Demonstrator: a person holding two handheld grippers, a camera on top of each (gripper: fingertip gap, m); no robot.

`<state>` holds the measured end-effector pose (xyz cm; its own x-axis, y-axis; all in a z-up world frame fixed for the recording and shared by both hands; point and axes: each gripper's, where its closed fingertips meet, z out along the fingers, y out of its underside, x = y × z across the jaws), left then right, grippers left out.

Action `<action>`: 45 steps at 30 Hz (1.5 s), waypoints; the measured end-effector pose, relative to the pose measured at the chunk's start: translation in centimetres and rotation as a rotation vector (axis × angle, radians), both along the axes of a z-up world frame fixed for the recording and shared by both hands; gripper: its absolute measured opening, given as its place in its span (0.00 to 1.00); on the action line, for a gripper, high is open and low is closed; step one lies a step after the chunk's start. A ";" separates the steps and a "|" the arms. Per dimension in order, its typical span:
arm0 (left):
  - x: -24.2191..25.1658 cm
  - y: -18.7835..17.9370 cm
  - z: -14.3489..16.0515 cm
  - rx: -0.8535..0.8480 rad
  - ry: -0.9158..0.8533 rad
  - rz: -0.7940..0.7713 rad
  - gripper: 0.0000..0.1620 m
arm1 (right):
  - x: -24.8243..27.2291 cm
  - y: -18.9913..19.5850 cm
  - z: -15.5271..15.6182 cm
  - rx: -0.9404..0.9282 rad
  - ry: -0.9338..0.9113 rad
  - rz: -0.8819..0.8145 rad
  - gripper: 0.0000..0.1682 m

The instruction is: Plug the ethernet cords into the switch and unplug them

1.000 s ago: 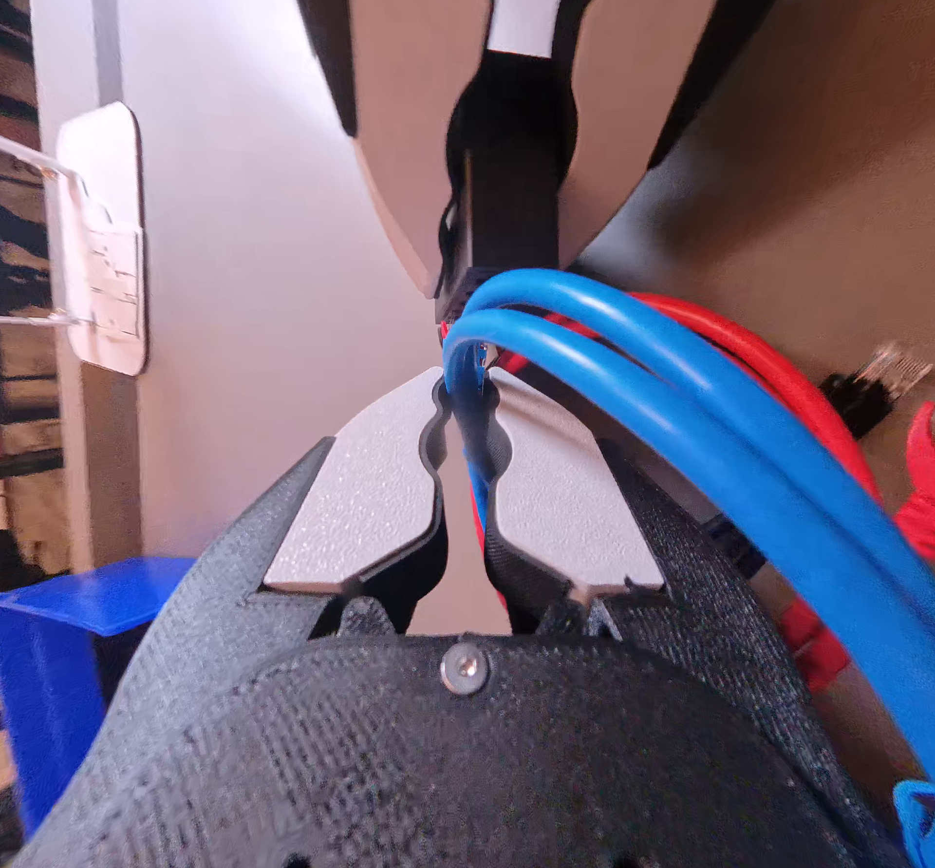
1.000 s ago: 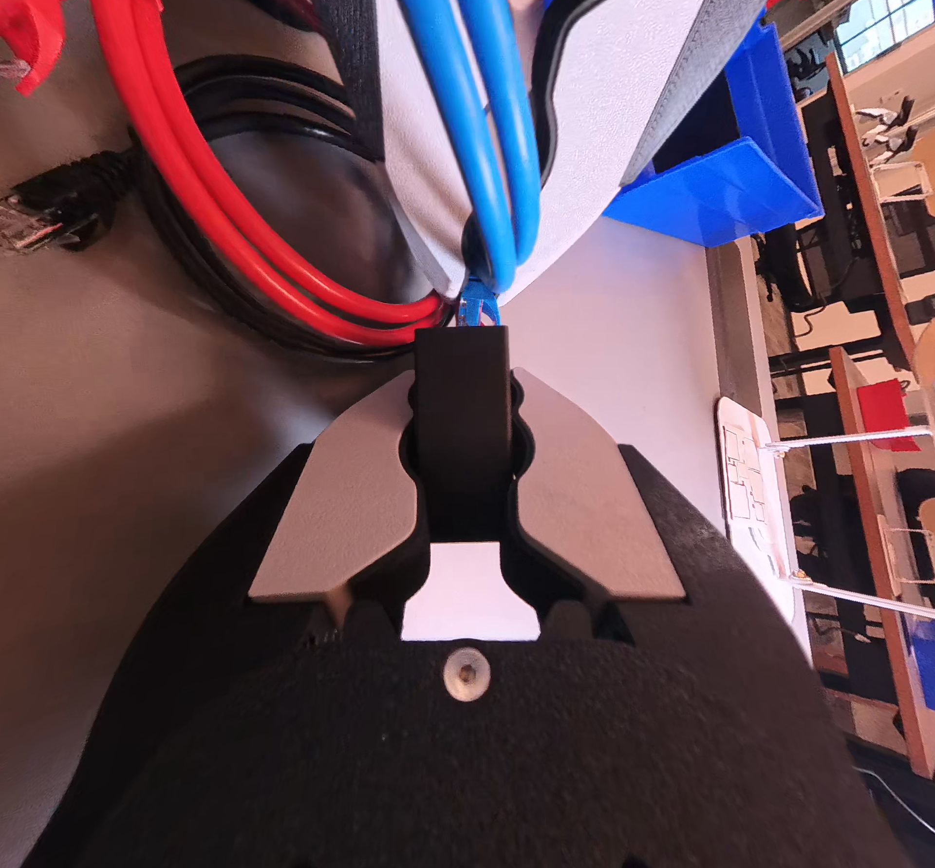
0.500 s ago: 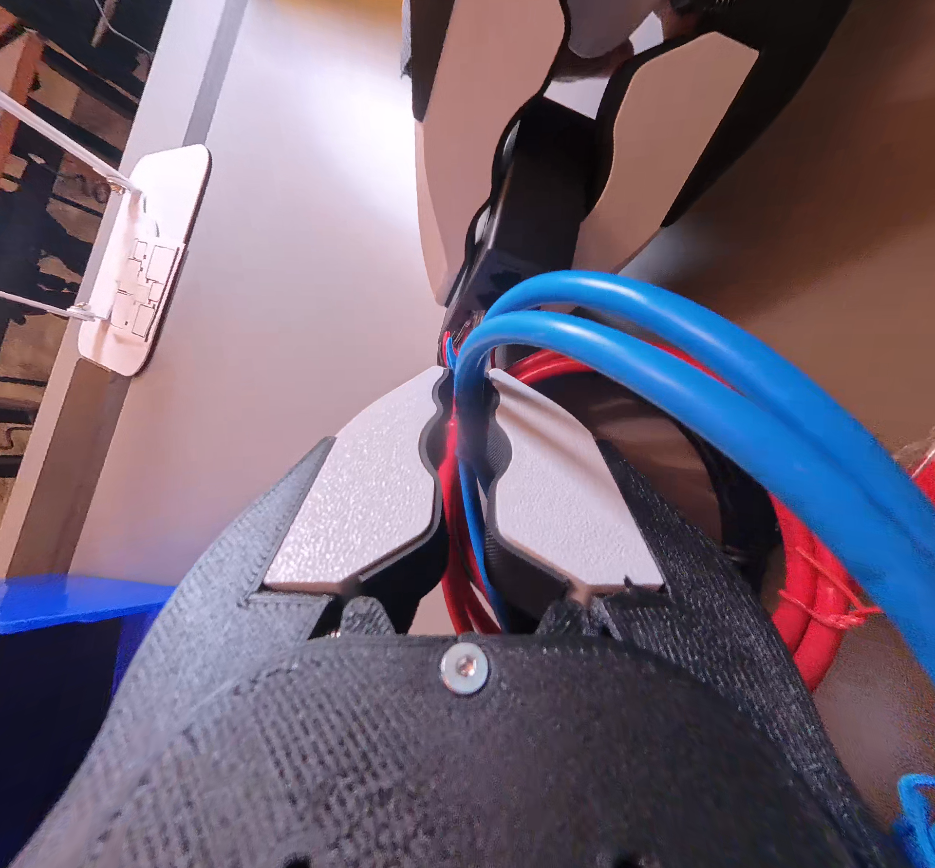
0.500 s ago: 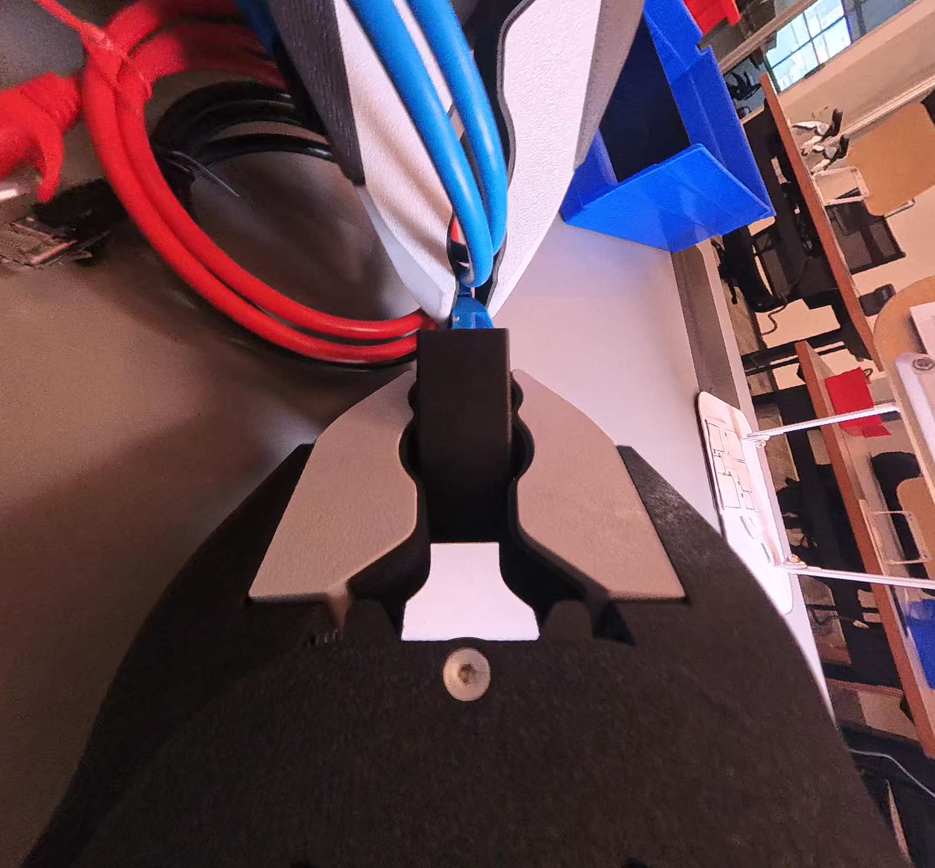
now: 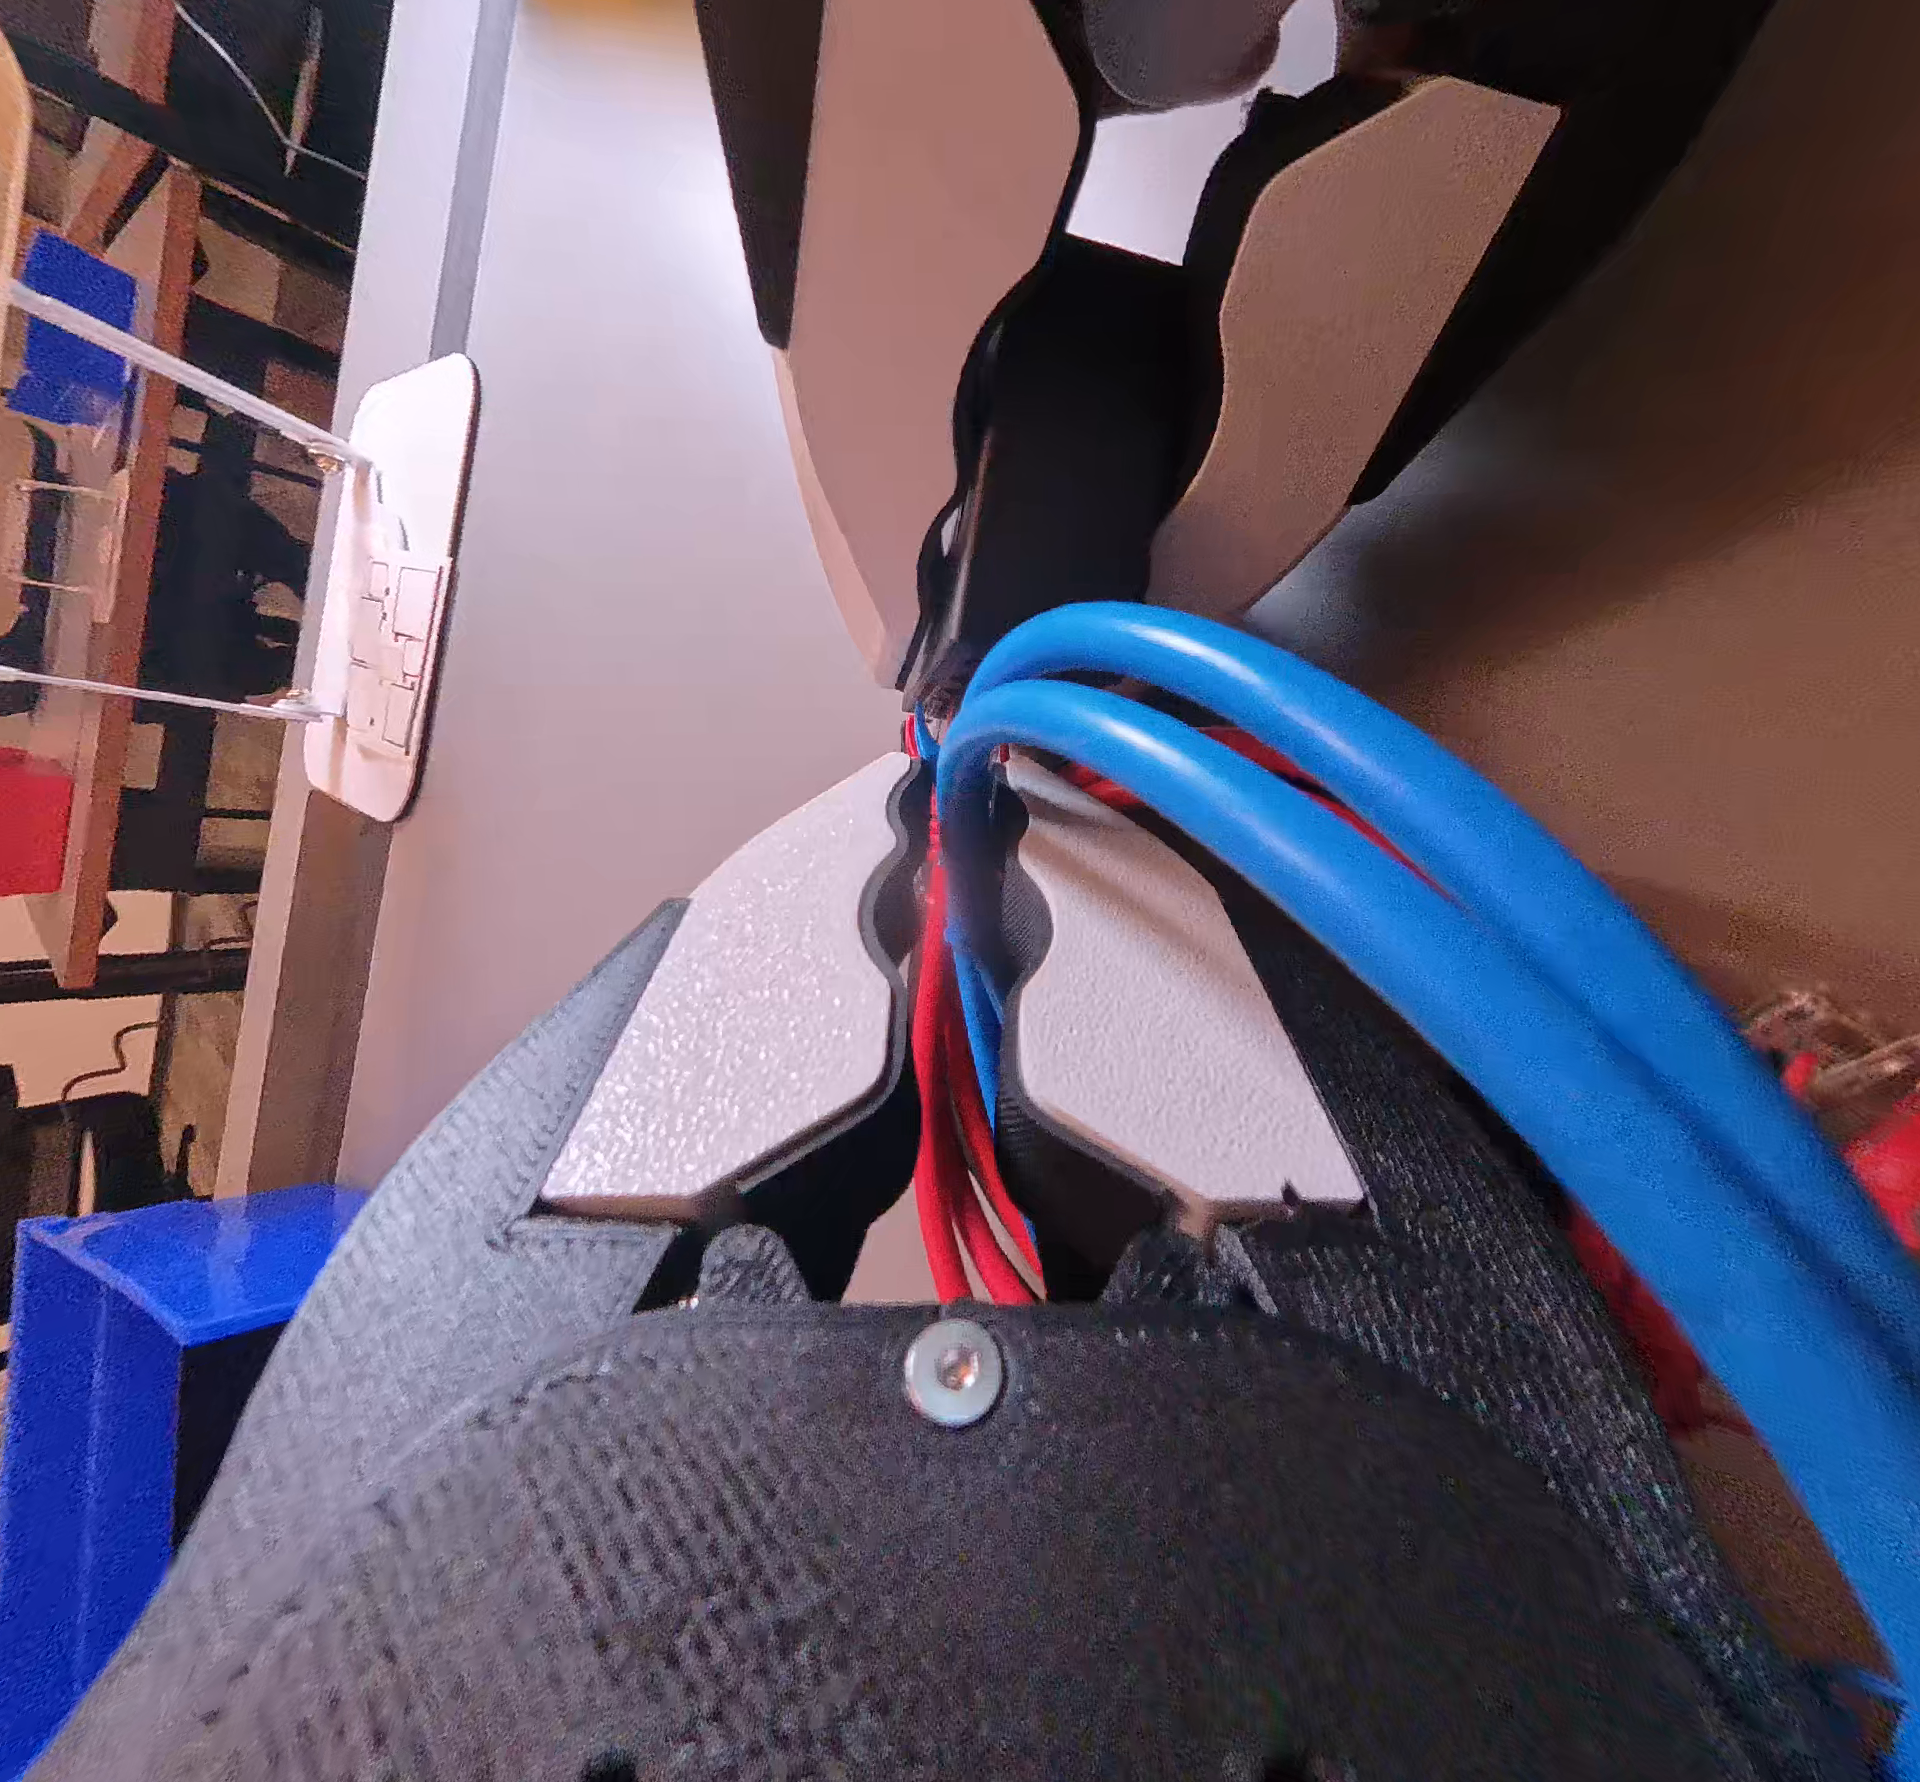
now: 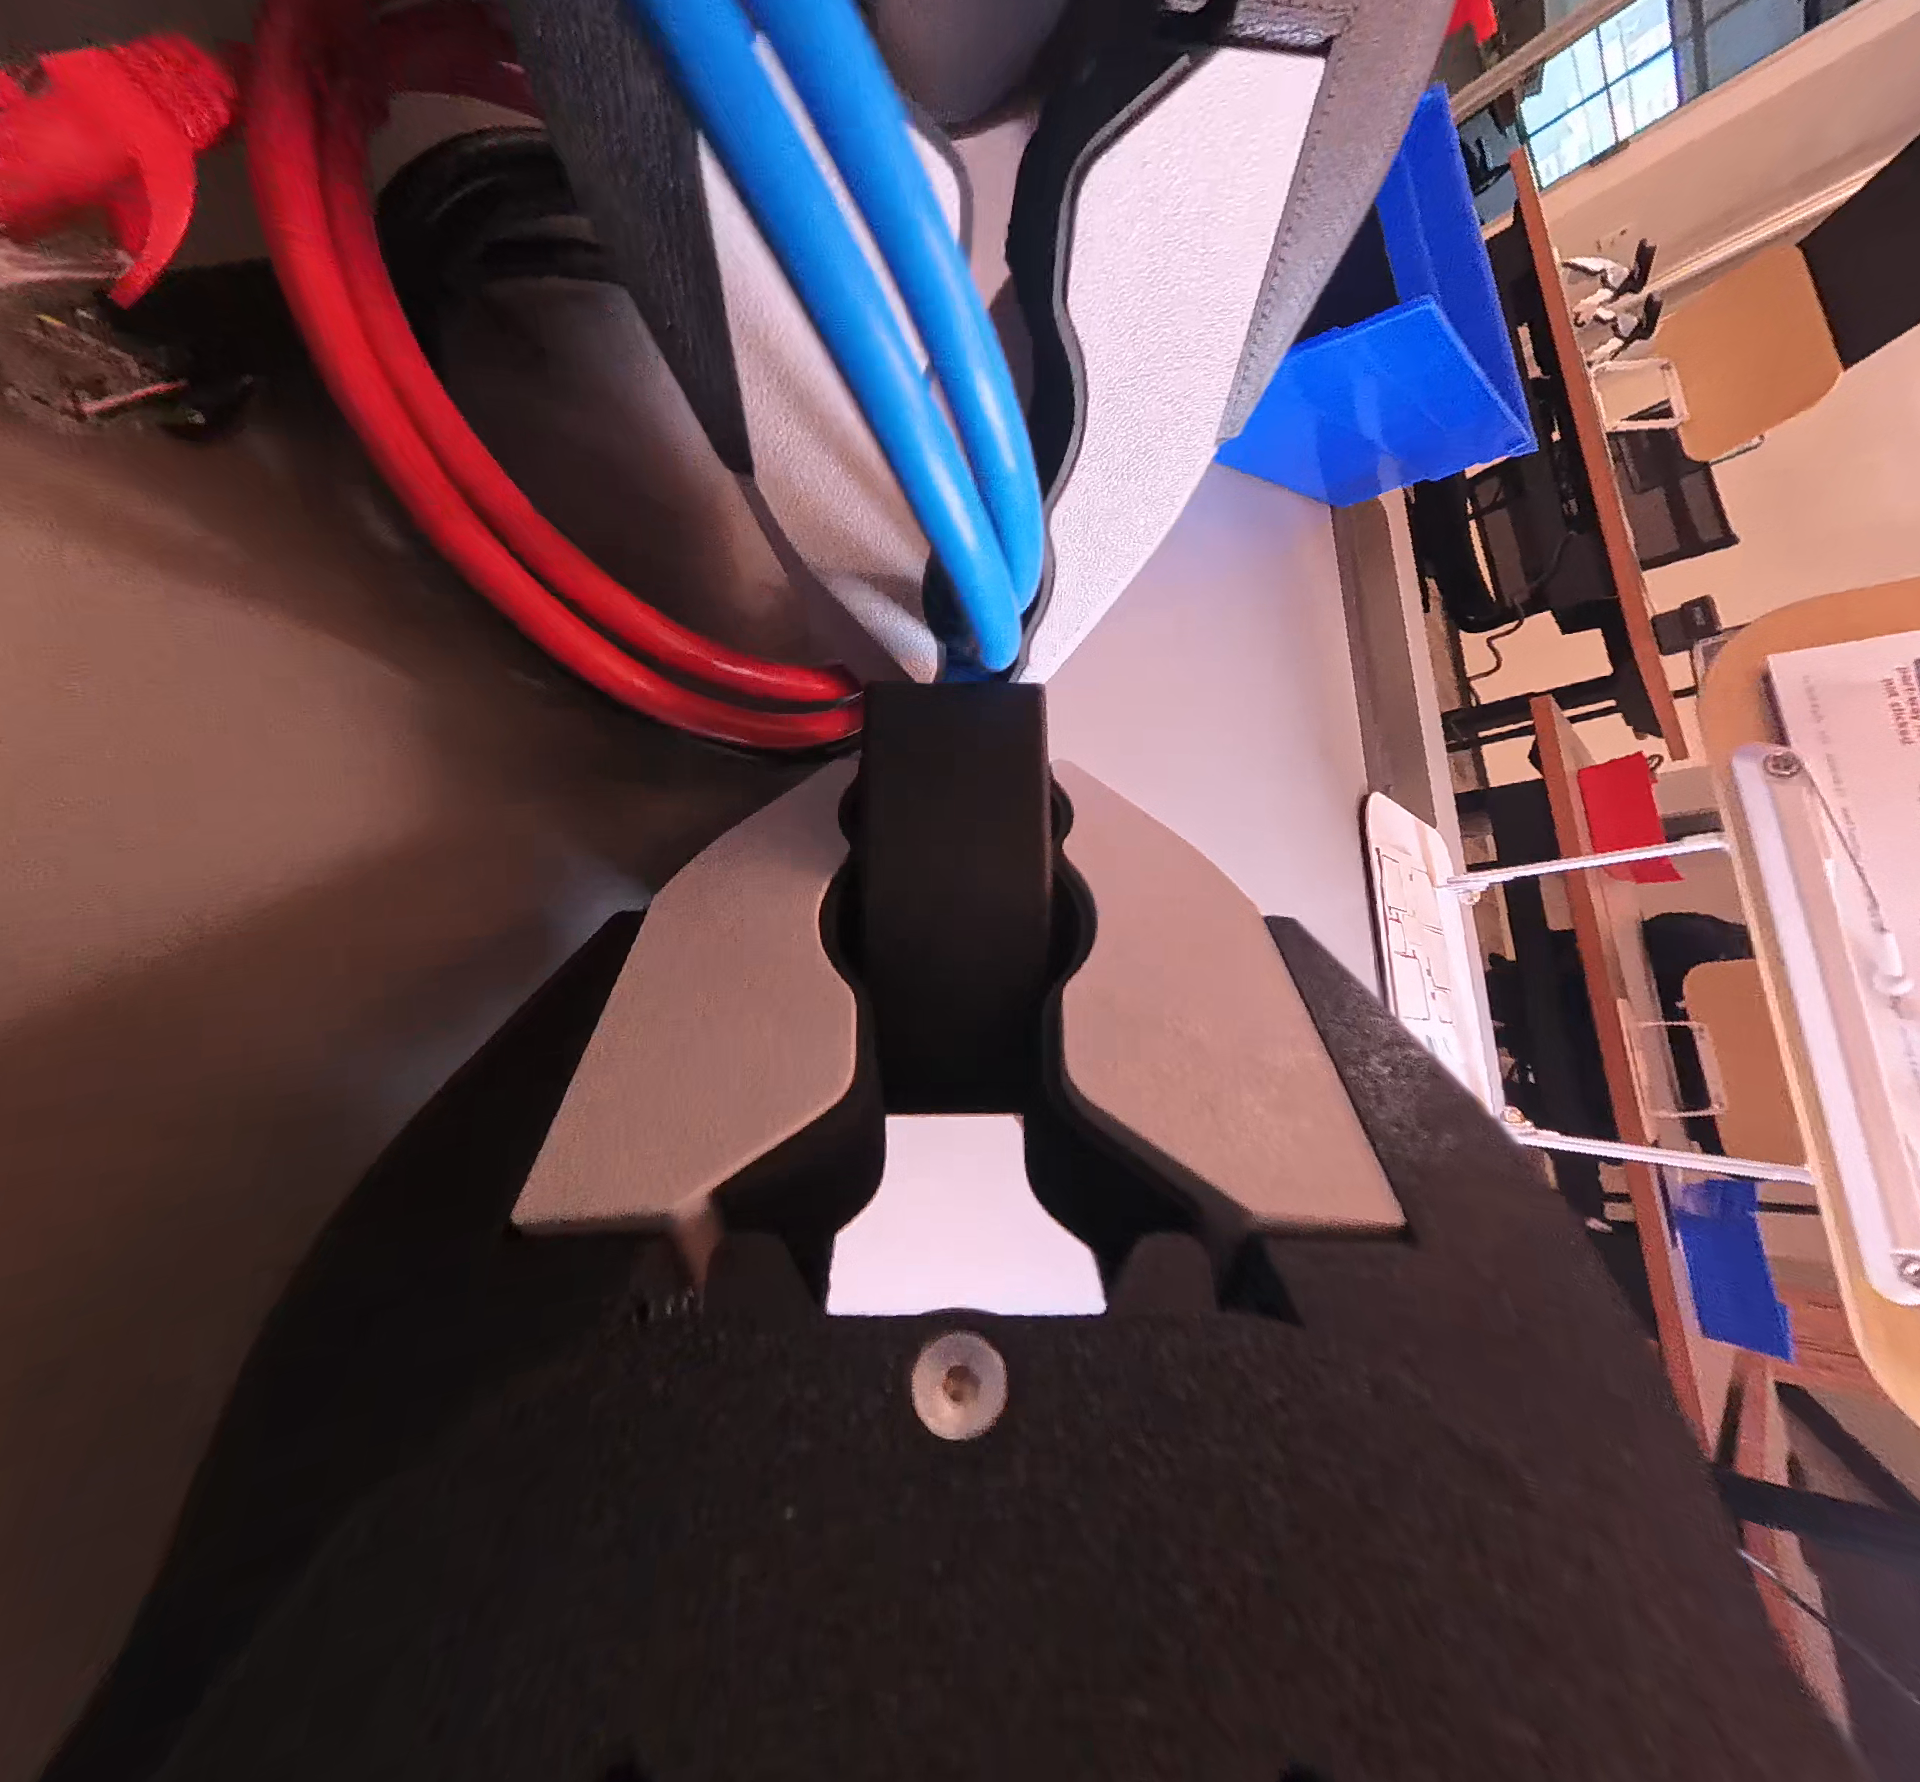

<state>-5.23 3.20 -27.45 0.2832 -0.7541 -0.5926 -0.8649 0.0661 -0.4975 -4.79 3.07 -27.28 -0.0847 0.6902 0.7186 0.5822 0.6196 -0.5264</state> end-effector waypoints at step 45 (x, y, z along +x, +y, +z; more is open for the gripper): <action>-4.6 -0.8 0.5 -0.706 -0.697 0.008 0.33 | 3.6 4.0 1.4 0.430 -0.083 -0.115 0.17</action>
